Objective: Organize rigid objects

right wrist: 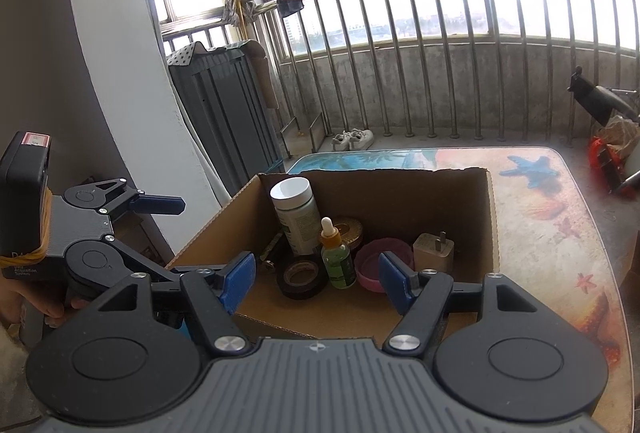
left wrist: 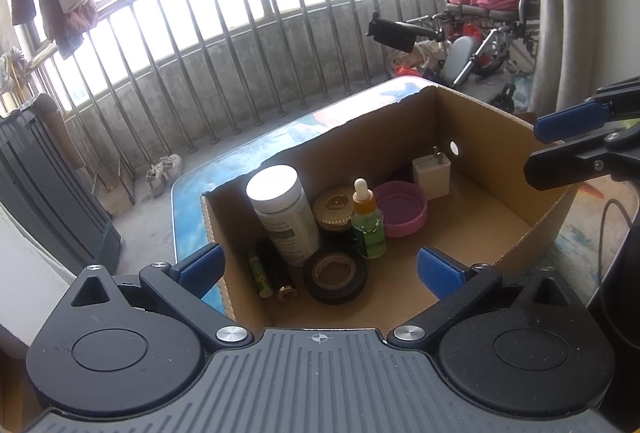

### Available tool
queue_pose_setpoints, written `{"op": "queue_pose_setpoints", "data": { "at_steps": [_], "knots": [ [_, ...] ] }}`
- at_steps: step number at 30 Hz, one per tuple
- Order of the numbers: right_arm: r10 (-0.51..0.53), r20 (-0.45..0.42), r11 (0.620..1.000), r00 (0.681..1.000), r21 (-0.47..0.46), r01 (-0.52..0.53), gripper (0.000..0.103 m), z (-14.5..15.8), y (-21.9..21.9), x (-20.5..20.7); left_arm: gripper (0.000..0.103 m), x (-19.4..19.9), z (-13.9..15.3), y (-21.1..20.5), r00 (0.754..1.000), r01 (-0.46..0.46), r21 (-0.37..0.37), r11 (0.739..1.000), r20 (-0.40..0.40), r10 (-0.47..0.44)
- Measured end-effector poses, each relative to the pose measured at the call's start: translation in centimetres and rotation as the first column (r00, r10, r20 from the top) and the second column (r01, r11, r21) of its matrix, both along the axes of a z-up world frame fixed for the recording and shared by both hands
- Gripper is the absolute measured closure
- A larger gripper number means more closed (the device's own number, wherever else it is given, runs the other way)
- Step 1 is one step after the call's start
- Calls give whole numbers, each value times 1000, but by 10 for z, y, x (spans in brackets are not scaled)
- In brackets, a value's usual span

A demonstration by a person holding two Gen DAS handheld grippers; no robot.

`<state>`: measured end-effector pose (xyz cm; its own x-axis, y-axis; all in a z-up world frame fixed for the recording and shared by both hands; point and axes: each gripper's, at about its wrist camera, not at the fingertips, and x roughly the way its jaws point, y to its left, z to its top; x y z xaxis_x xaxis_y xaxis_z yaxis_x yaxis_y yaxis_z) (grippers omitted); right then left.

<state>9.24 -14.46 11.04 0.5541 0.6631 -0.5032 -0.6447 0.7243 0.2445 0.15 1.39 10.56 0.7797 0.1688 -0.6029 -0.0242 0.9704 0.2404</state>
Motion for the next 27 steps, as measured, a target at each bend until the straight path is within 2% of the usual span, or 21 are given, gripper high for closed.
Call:
{"op": "queue_pose_setpoints", "data": {
  "at_steps": [14,27],
  "knots": [
    [0,-17,1000,1000,-11,-1,32,-4,0,-1,0,0,-4,3,1000,3,7,1000,-9,-3],
    [-9,-31,1000,999,-15,9,32,-7,2,2,0,-1,-7,7,1000,4,-15,1000,-5,-4]
  ]
}}
